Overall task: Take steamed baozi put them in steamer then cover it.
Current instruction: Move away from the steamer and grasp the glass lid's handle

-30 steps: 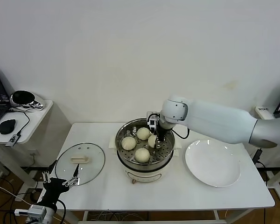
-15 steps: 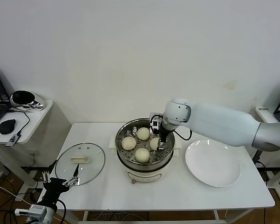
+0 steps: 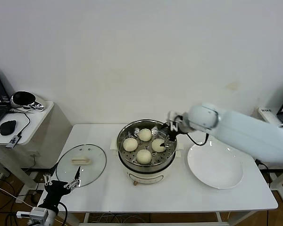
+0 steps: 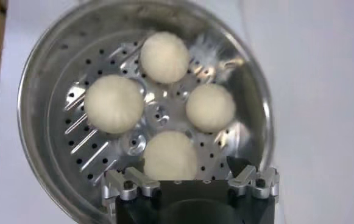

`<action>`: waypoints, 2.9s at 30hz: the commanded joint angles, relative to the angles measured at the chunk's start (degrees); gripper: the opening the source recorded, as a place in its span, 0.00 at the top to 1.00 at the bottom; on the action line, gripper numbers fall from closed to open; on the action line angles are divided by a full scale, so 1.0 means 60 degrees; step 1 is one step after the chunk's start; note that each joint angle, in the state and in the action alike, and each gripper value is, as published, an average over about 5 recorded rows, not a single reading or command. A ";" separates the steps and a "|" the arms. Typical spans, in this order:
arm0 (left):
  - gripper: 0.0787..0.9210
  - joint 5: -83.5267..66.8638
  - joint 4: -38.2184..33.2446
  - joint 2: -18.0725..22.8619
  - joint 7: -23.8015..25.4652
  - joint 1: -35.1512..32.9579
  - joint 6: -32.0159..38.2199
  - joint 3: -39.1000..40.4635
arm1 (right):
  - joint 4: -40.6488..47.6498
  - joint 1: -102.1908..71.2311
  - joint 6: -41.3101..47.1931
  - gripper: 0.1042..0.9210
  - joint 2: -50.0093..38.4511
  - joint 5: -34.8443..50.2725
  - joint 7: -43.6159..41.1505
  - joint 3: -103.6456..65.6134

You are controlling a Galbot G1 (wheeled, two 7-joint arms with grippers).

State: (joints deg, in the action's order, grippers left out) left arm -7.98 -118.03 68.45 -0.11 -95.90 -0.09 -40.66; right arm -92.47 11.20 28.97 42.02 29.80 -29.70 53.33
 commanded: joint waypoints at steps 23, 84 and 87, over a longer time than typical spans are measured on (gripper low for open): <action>0.12 0.6598 0.2908 -0.0504 -0.1247 0.0685 0.0296 0.0222 | -0.2851 -1.6376 -0.5387 0.12 0.5585 -0.3123 0.3191 -1.8074; 0.18 1.3531 0.8807 -0.0940 -0.3070 0.6555 0.2116 0.2515 | -0.3066 -1.7248 -0.5783 0.12 0.7089 -0.3244 0.3541 -1.8419; 0.28 1.3505 0.8935 -0.0942 -0.3054 0.6582 0.2126 0.2521 | -0.3094 -1.7230 -0.5766 0.12 0.7084 -0.3238 0.3523 -1.8411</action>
State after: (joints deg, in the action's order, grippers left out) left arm 72.92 -66.50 62.87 -18.48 -57.84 12.58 -25.81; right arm -110.98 -92.13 -5.66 84.34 10.41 -8.48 -57.11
